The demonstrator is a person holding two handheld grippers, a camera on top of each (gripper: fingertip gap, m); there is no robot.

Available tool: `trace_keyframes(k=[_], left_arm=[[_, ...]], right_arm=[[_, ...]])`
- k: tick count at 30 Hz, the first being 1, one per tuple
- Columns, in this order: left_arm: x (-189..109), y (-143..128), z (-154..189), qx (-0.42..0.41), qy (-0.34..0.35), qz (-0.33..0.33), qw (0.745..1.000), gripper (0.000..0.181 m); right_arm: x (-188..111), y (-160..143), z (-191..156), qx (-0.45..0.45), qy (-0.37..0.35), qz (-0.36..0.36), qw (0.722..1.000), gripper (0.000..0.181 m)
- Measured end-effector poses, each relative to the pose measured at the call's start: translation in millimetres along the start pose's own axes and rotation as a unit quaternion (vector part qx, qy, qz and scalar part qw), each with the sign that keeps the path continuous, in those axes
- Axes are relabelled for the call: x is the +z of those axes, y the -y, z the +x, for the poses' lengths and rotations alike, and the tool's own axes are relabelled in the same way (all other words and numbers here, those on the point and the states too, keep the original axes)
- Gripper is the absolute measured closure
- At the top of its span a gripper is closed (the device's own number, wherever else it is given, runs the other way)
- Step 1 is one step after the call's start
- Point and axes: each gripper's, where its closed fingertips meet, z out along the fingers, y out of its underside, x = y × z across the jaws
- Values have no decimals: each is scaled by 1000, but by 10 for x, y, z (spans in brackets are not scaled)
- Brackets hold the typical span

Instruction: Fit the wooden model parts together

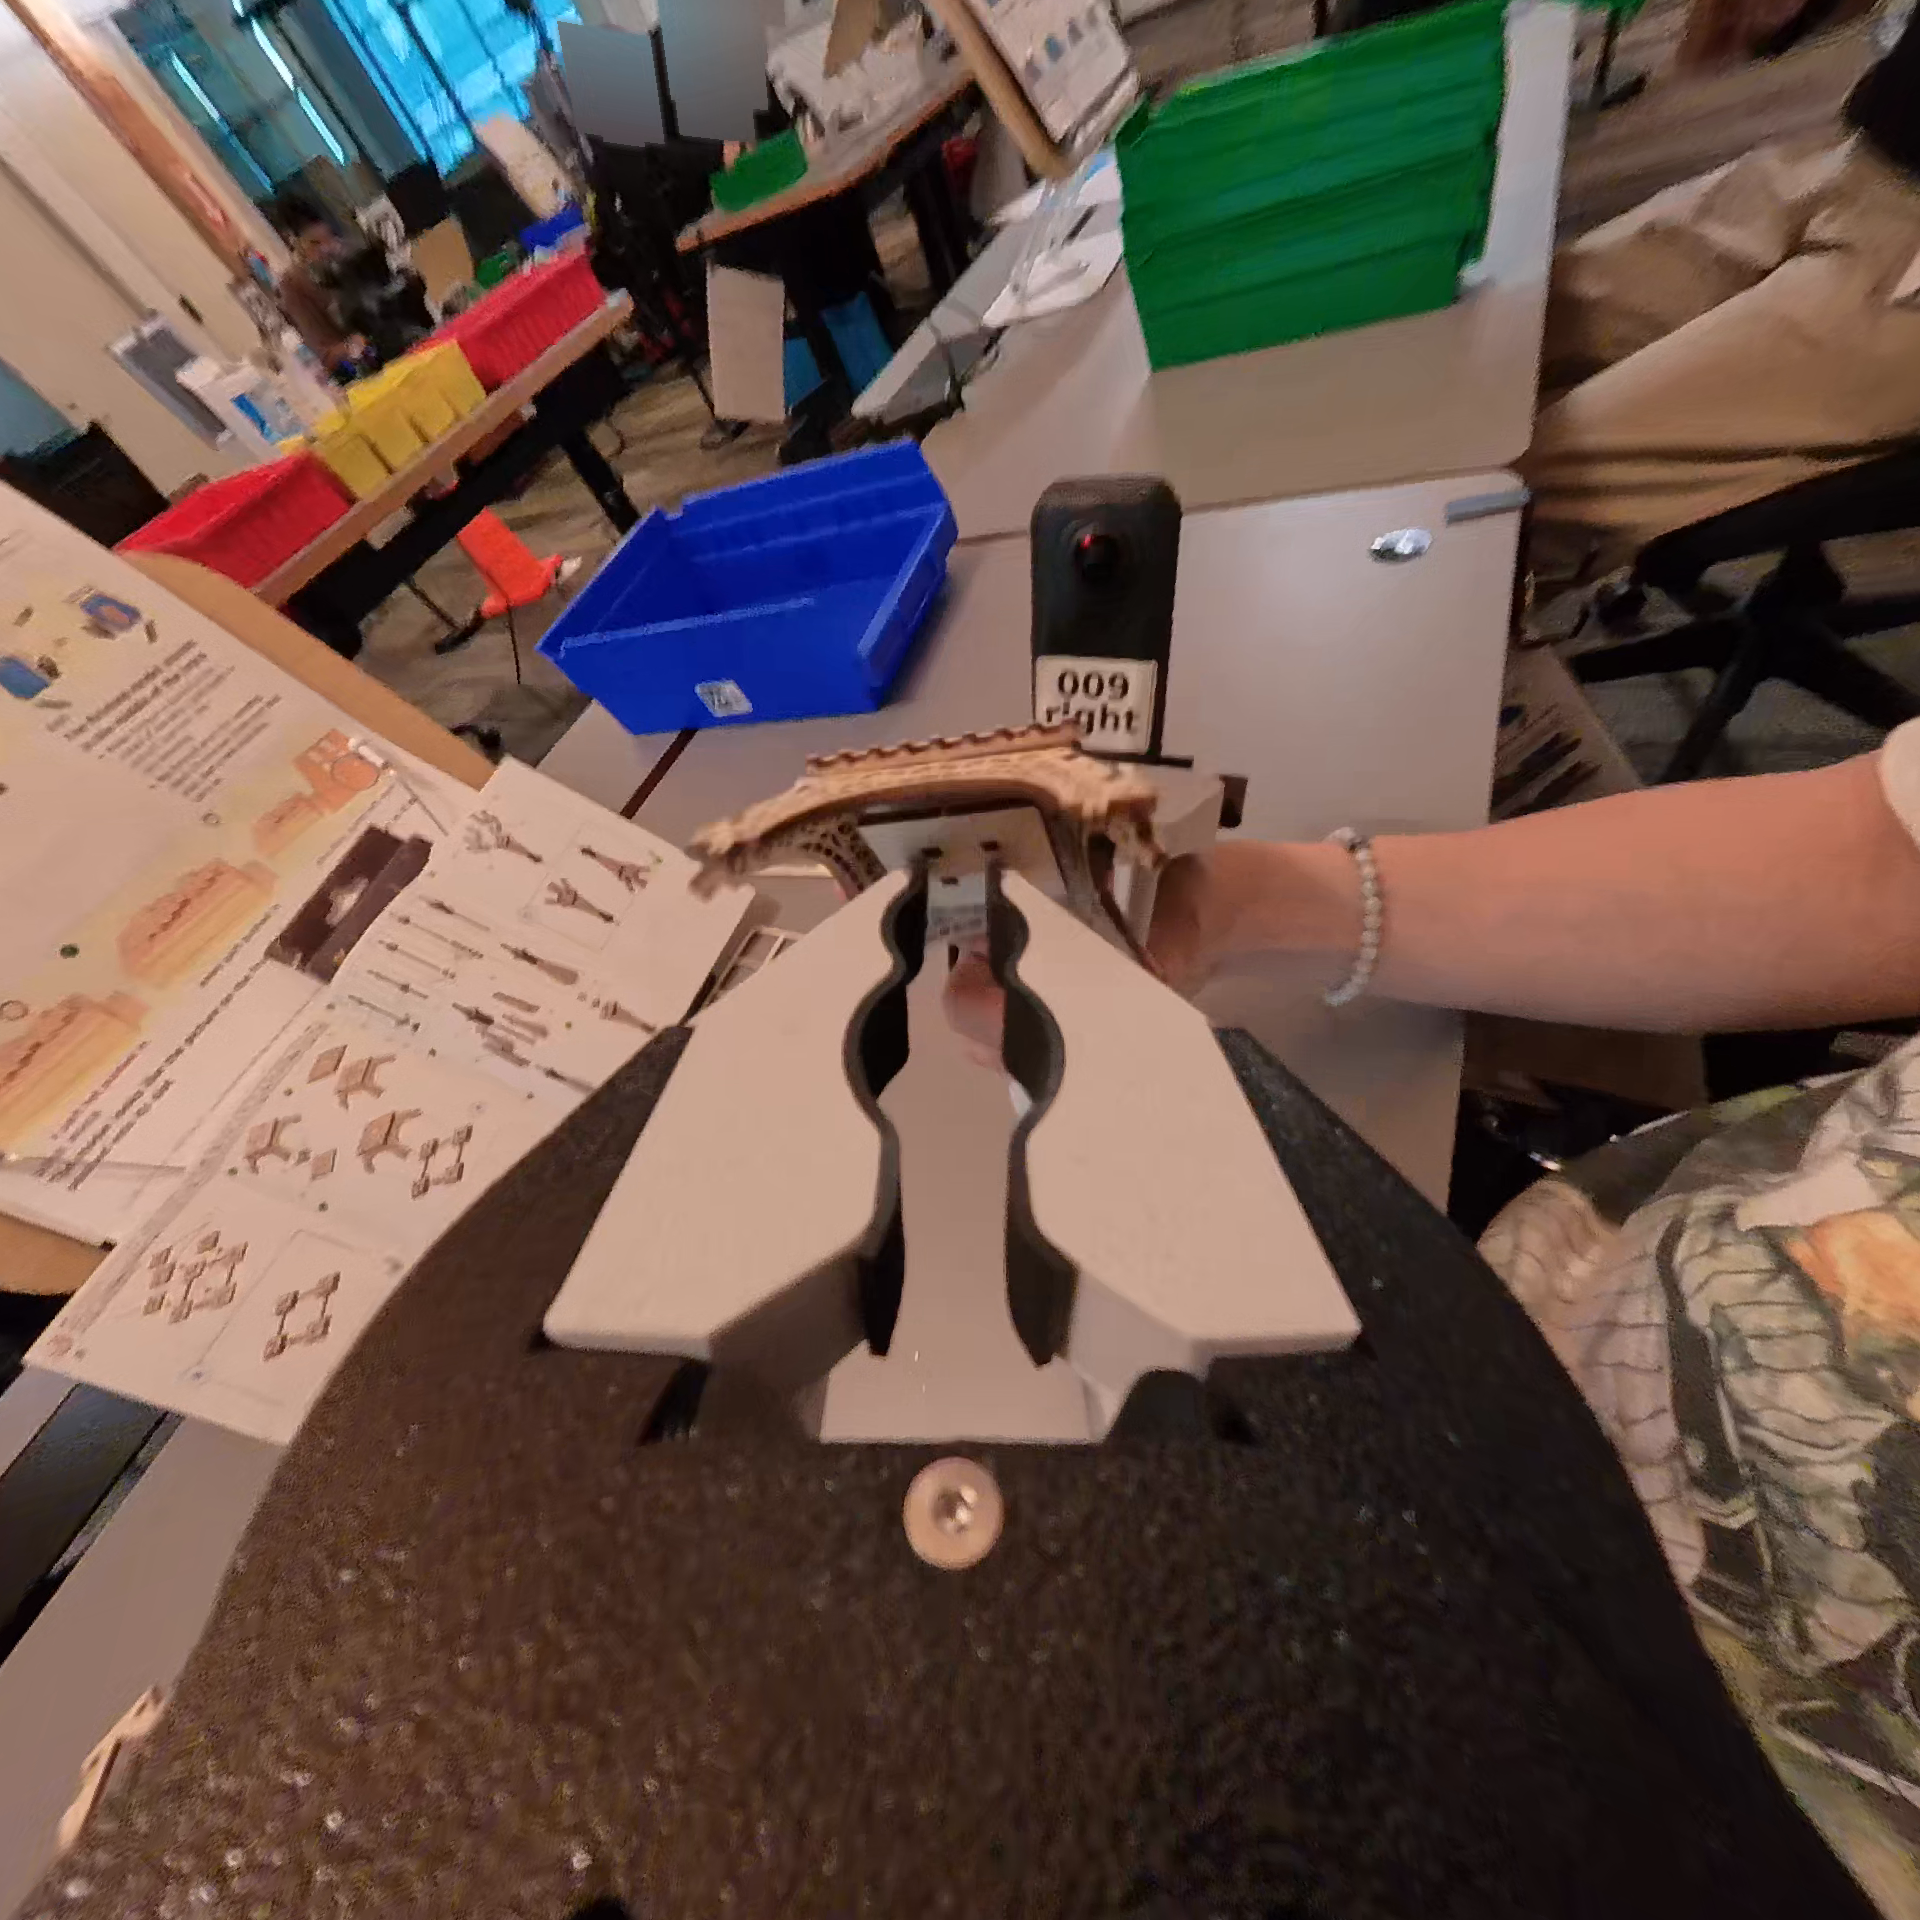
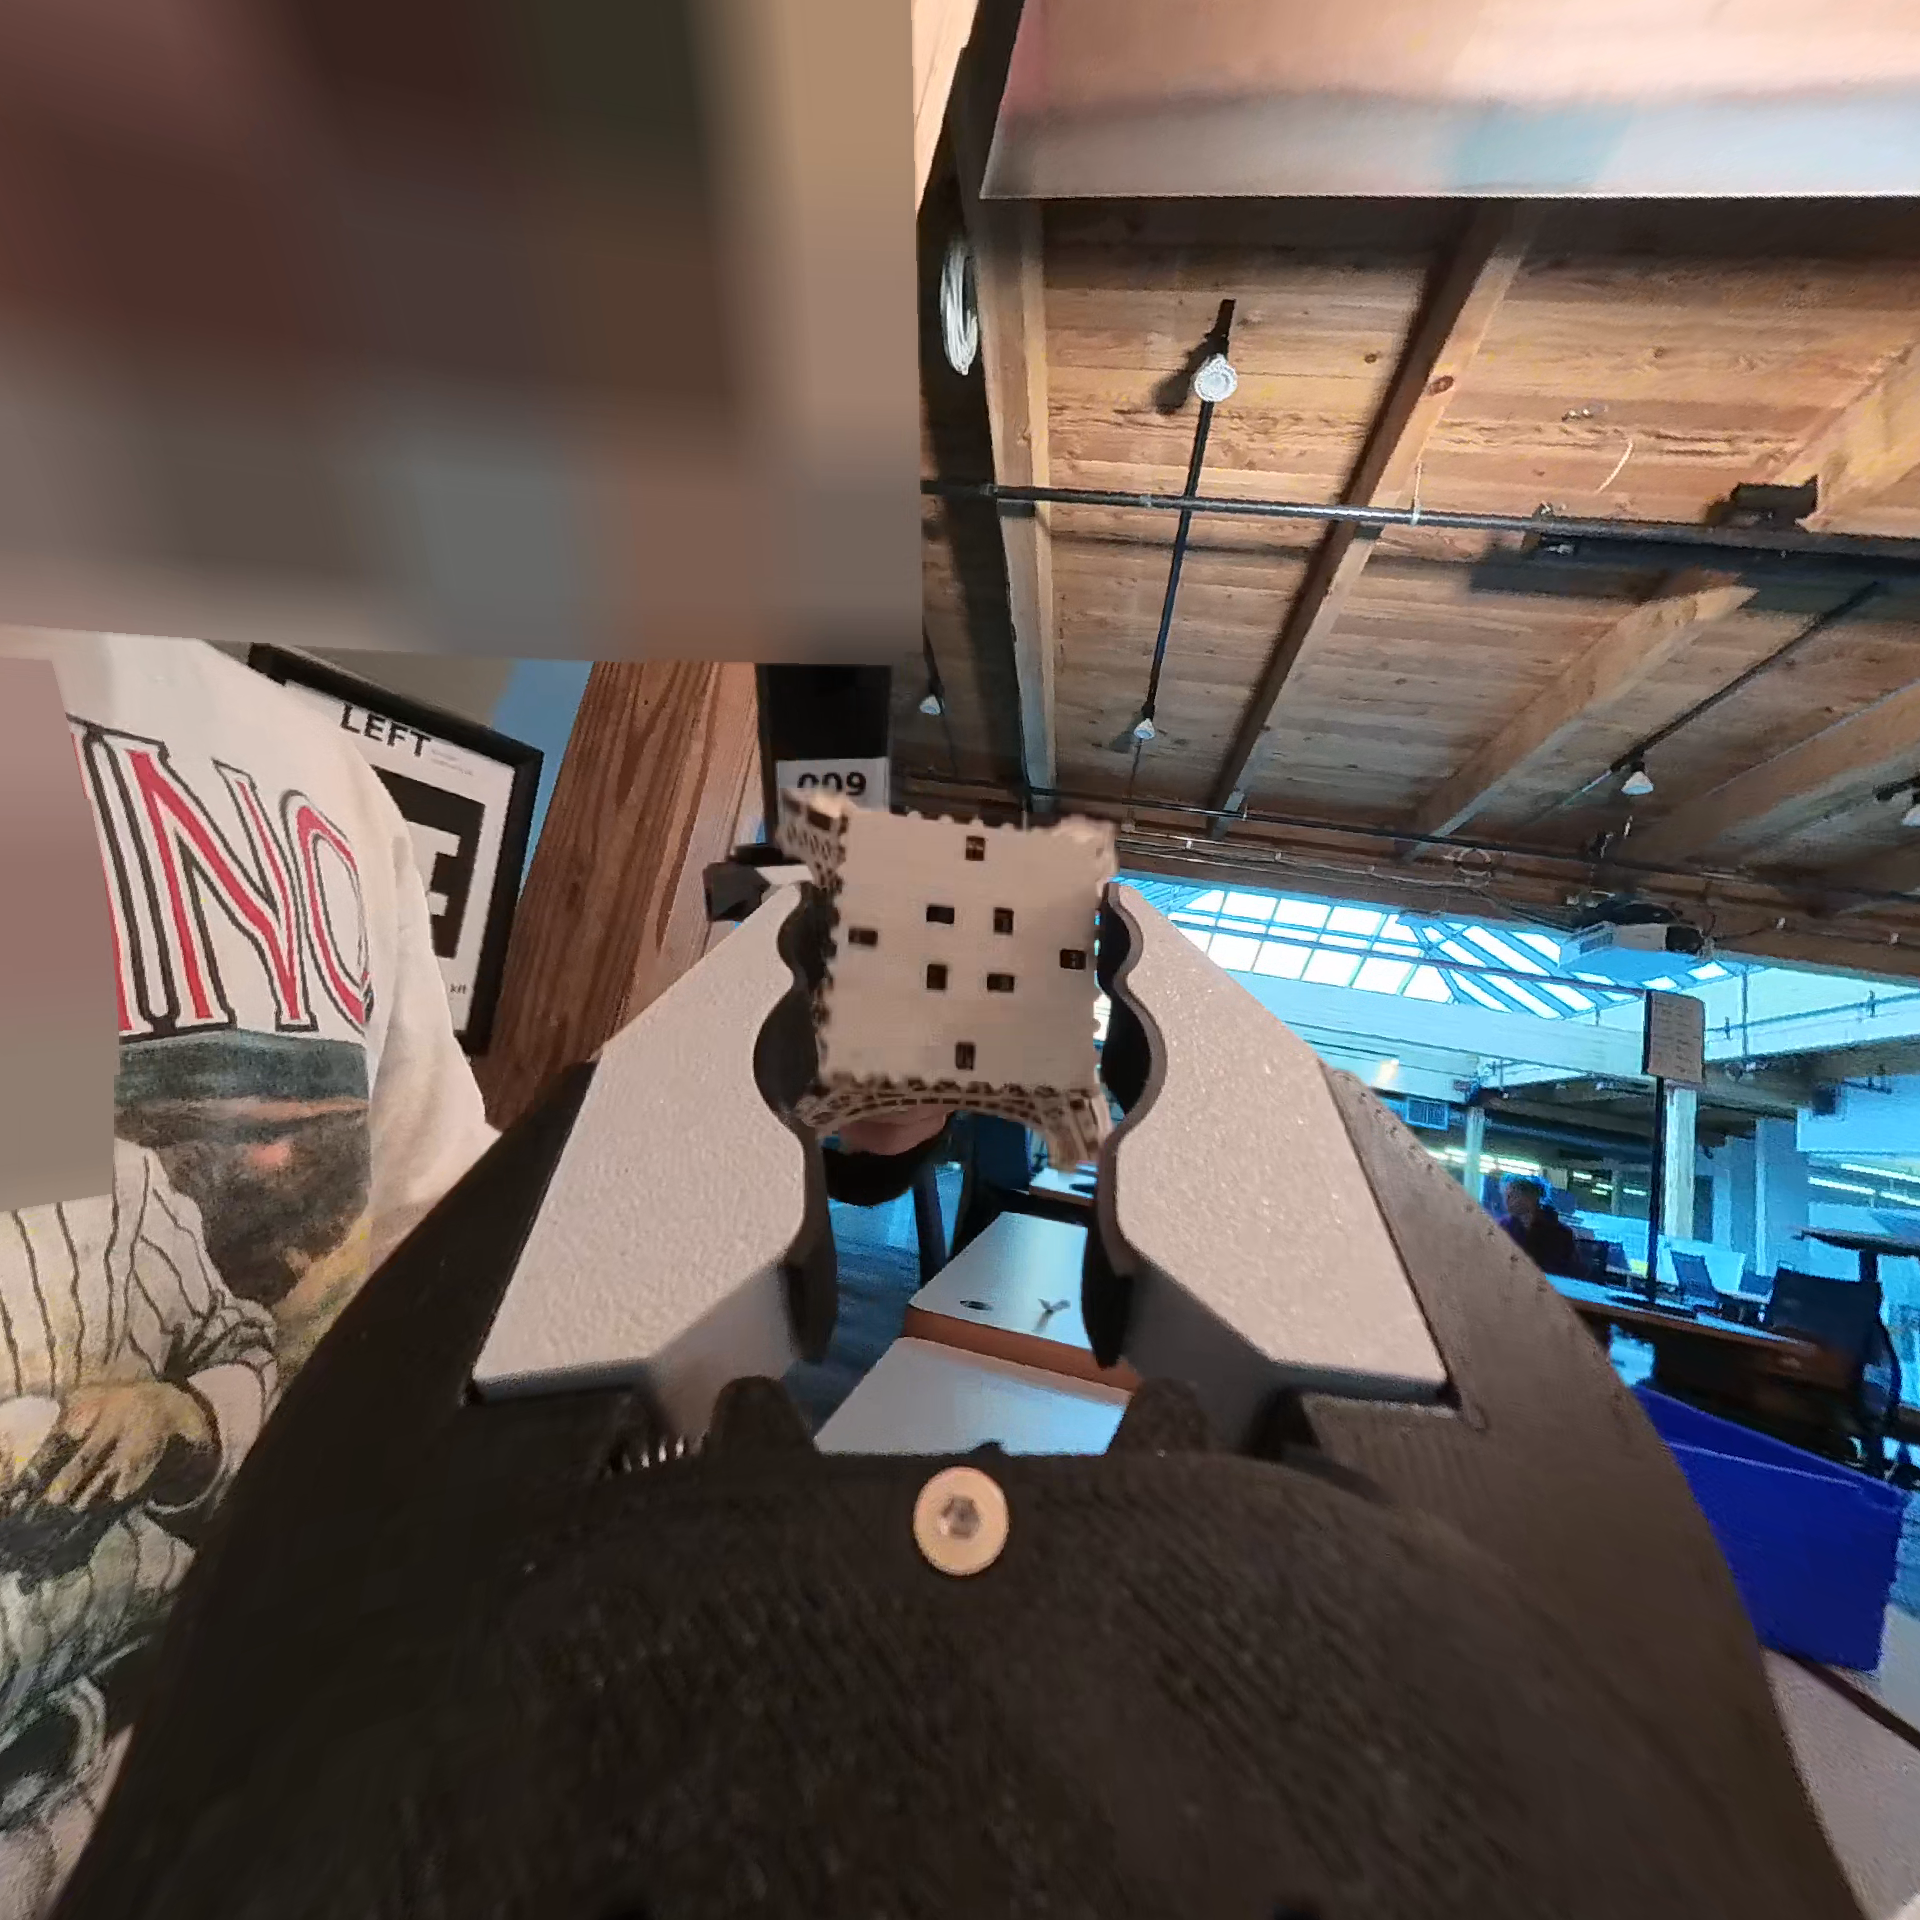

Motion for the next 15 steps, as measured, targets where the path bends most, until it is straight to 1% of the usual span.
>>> trace_keyframes(k=[1,2,3,5,6,7,9,11,12,15], left_arm=[[44,-76,-9,0,5,-21,1000,169],[98,-157,0,1,4,-42,999,170],[121,-161,-26,-1,15,-40,999,171],[127,-66,-134,-26,49,11,998,174],[125,-56,-184,-41,58,33,997,181],[127,-75,-219,-60,59,49,995,181],[157,-165,-259,-116,45,65,990,181],[181,-188,-266,-175,14,104,979,178],[182,-170,-253,-204,-11,130,970,174],[148,-147,-291,-295,-65,198,933,173]], right_arm=[[-3,-13,12,5,-2,-1,1000,130],[4,-46,1,12,2,-7,1000,130],[5,-88,19,19,-2,-15,1000,129],[-32,16,120,22,-30,20,999,130],[-37,14,171,20,-45,13,999,130],[-47,-27,217,14,-58,-8,998,130],[-93,-129,289,6,-76,-45,996,130],[-150,-169,366,13,-93,-51,994,130],[-169,-159,386,15,-96,-44,994,130],[-202,-194,460,15,-116,-52,992,130]])
